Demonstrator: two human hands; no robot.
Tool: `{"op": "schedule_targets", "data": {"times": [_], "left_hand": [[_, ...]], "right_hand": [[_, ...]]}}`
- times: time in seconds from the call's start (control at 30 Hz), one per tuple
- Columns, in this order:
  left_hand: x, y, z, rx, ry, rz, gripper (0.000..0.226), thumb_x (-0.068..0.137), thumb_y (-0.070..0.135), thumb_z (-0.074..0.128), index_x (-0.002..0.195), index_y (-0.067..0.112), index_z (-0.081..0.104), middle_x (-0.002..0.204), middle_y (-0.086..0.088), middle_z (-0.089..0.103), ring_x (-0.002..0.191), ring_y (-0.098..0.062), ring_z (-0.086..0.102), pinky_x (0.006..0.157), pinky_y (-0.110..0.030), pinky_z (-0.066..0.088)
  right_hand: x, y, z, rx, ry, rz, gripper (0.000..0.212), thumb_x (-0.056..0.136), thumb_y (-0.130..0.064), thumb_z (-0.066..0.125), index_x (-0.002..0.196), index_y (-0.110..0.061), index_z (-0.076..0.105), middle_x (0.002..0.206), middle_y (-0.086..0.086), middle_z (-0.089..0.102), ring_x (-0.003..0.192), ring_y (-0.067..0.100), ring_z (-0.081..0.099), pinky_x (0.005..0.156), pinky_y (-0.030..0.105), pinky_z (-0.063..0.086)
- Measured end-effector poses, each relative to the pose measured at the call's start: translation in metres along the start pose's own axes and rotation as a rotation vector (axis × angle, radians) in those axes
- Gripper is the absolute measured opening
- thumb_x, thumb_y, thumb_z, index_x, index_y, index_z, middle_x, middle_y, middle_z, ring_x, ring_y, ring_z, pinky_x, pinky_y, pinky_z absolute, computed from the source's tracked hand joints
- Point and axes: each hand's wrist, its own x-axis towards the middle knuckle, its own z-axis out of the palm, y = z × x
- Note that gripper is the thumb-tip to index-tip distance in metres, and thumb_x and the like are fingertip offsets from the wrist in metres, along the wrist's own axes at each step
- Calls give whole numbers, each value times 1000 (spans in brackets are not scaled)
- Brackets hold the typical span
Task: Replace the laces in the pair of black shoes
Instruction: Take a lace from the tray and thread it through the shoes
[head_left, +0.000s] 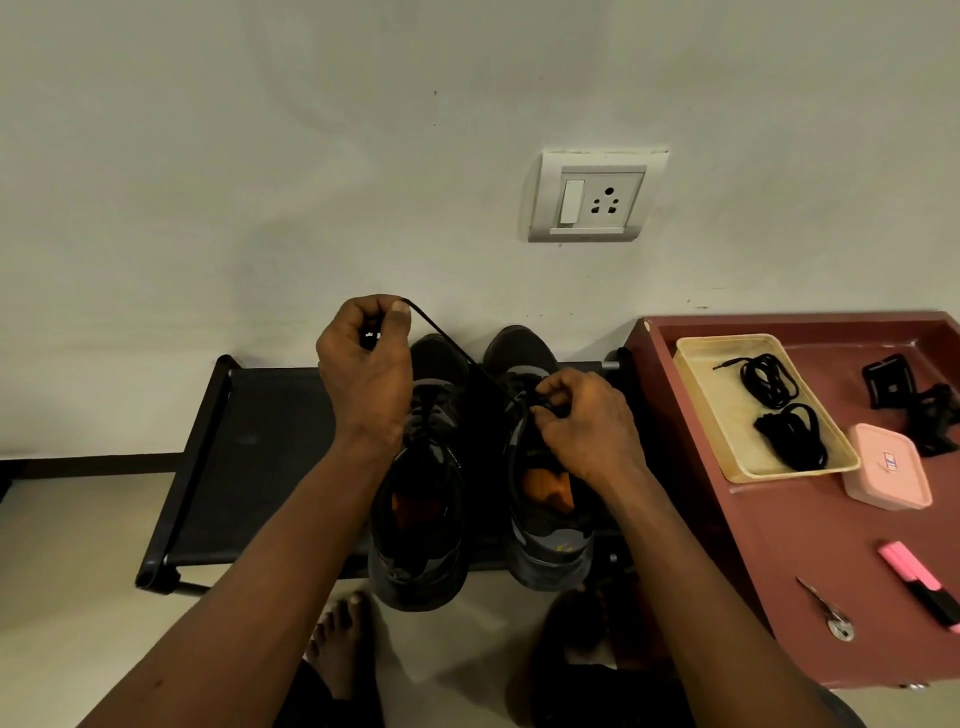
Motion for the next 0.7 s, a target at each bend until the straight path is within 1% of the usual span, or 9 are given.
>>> {"op": "schedule_targets", "data": {"times": [0.1, 0.17, 0.23, 0.33, 0.47, 0.53, 0.63, 0.67, 0.7], "left_hand": [[-3, 2, 3, -201, -44, -260, 16, 98, 11, 64, 85, 18, 68, 67, 10, 54, 56, -7, 44, 51, -19, 38], [-9, 3, 8, -370, -79, -445, 14, 101, 12, 59, 88, 16, 63, 68, 7, 49, 49, -6, 37, 40, -19, 28], [-14, 4, 13, -528, -111, -604, 15, 102, 15, 55, 88, 15, 57, 67, 5, 48, 47, -5, 34, 38, -20, 23], [-19, 7, 19, -674, -130, -742, 24, 103, 17, 50, 80, 17, 48, 64, 4, 47, 47, -7, 33, 39, -20, 22], [-23, 7, 24, -720, -120, -774, 27, 105, 18, 46, 78, 16, 46, 65, 3, 46, 48, -8, 32, 41, -21, 22], [-27, 7, 28, -730, -115, -765, 28, 105, 17, 45, 77, 15, 47, 64, 2, 46, 47, -8, 32, 41, -21, 23], [-32, 7, 33, -752, -95, -748, 26, 105, 15, 46, 79, 14, 49, 66, 1, 48, 50, -9, 36, 43, -22, 29], [-33, 8, 34, -703, -95, -712, 23, 104, 15, 48, 82, 13, 52, 67, 2, 51, 54, -10, 41, 47, -23, 34], [-35, 7, 35, -564, -101, -620, 16, 104, 16, 50, 89, 14, 56, 72, 3, 57, 60, -10, 49, 53, -24, 42]], "right_hand": [[-3, -1, -1, 30, 40, -7, 25, 92, -28, 76, 115, -28, 70, 109, -5, 63, 98, 10, 64, 88, 39, 59], [-6, -5, -3, 134, 95, -28, 16, 92, -29, 76, 108, -31, 72, 100, -7, 64, 91, 9, 65, 84, 39, 60], [-12, -14, -5, 299, 86, -77, 9, 93, -29, 75, 99, -34, 72, 91, -9, 69, 86, 7, 68, 81, 38, 62], [-22, -27, -6, 461, -15, -177, 6, 95, -31, 74, 100, -31, 75, 94, -11, 75, 91, 7, 71, 84, 38, 62], [-28, -32, -6, 475, -152, -255, 22, 94, -33, 76, 115, -26, 76, 103, -11, 75, 95, 6, 72, 85, 36, 62], [-29, -34, -3, 483, -146, -250, 19, 92, -25, 79, 111, -24, 78, 100, -11, 76, 91, 7, 73, 82, 37, 63], [-27, -34, -2, 493, -81, -237, 11, 92, -14, 78, 98, -22, 81, 93, -10, 76, 86, 11, 73, 79, 39, 63], [-25, -33, -4, 486, -59, -234, 13, 92, -13, 77, 97, -24, 81, 92, -11, 76, 86, 9, 73, 80, 37, 63], [-24, -31, -7, 471, -36, -233, 14, 93, -14, 76, 97, -27, 80, 92, -13, 76, 87, 7, 73, 81, 33, 63]]}}
